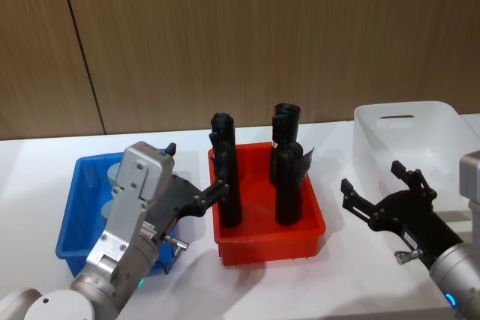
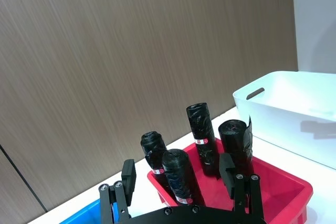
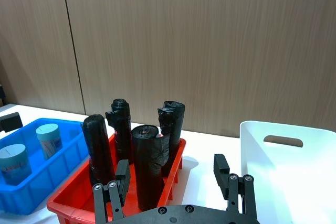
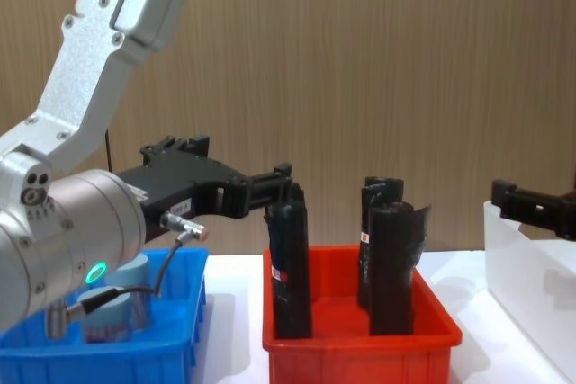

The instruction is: Pick the cotton swabs from the blue box and place them into the white box.

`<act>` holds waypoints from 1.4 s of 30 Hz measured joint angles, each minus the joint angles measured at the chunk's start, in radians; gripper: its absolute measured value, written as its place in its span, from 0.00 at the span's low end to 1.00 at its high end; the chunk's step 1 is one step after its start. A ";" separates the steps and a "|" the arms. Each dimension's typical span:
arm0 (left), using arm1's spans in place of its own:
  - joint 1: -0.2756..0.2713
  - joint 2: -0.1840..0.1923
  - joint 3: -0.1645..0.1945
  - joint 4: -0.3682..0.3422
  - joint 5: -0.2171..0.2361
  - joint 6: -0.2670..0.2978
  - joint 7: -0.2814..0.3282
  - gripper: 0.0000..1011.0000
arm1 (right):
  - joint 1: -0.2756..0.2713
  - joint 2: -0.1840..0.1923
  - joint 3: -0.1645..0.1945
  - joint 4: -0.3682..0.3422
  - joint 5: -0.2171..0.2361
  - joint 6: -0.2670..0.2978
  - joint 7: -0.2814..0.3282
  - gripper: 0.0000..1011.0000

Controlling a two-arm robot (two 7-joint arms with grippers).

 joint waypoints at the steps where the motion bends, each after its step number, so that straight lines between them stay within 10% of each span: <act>1: 0.000 0.000 0.000 0.000 0.000 0.000 0.000 0.99 | 0.000 0.000 0.000 0.000 0.000 0.000 0.000 0.99; 42: 0.000 0.000 0.000 0.000 0.000 0.000 0.000 0.99 | 0.000 0.000 0.000 0.000 0.000 0.000 0.000 0.99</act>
